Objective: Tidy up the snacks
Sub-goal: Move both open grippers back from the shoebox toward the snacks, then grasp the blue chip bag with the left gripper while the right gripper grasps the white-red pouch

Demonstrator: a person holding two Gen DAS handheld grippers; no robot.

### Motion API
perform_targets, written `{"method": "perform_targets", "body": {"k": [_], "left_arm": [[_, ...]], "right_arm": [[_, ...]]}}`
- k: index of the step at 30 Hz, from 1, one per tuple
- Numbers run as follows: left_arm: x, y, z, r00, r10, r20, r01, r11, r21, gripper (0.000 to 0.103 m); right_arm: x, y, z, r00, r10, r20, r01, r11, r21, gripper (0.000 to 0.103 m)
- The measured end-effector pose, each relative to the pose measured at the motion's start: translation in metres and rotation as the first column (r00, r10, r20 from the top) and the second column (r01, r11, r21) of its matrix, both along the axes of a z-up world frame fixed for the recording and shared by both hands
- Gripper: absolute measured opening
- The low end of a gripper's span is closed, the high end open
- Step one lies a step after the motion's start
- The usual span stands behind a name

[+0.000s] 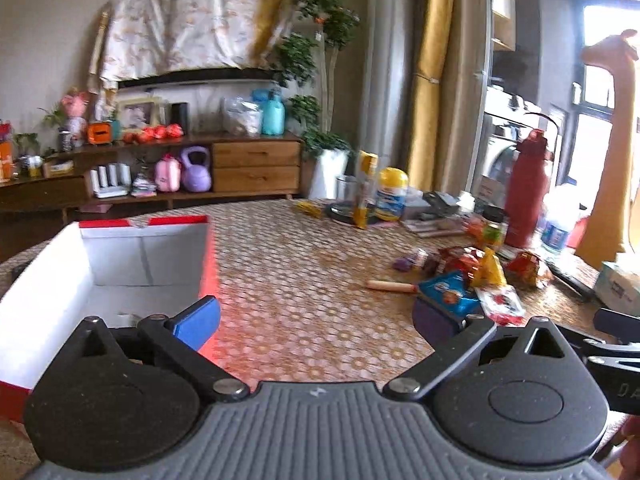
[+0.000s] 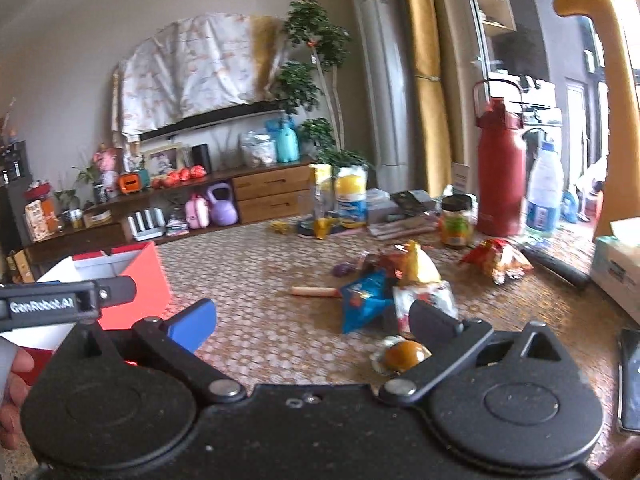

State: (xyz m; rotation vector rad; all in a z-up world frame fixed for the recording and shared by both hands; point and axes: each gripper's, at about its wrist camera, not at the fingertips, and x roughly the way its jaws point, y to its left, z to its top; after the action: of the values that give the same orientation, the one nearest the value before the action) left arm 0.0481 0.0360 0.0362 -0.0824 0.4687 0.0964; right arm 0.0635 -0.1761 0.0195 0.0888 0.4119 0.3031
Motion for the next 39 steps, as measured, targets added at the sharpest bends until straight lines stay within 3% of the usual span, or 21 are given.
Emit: {"method": "perform_targets", "body": {"k": [7, 18, 25, 31, 39], "left_arm": [[0.017, -0.016, -0.007, 0.998, -0.051, -0.043, 0.051, 0.999, -0.009, 0.103], [0.057, -0.048, -0.024, 0.988, -0.127, -0.084, 0.130, 0.991, 0.039, 0.103], [0.095, -0.075, -0.038, 0.975, -0.197, -0.105, 0.201, 0.979, 0.035, 0.103], [0.128, -0.092, -0.052, 0.961, -0.250, -0.118, 0.250, 0.968, -0.012, 0.103], [0.169, -0.110, -0.071, 0.953, -0.263, -0.153, 0.268, 0.963, 0.013, 0.103]], "right_arm": [[0.004, -0.019, -0.012, 0.999, -0.042, -0.023, 0.041, 0.999, -0.005, 0.103], [0.019, -0.041, -0.030, 0.995, -0.085, -0.056, 0.084, 0.996, -0.014, 0.103], [0.031, -0.057, -0.043, 0.989, -0.123, -0.085, 0.122, 0.992, -0.019, 0.103], [0.046, -0.078, -0.054, 0.981, -0.161, -0.104, 0.160, 0.987, -0.018, 0.103], [0.071, -0.094, -0.063, 0.975, -0.182, -0.124, 0.182, 0.983, -0.015, 0.103]]}}
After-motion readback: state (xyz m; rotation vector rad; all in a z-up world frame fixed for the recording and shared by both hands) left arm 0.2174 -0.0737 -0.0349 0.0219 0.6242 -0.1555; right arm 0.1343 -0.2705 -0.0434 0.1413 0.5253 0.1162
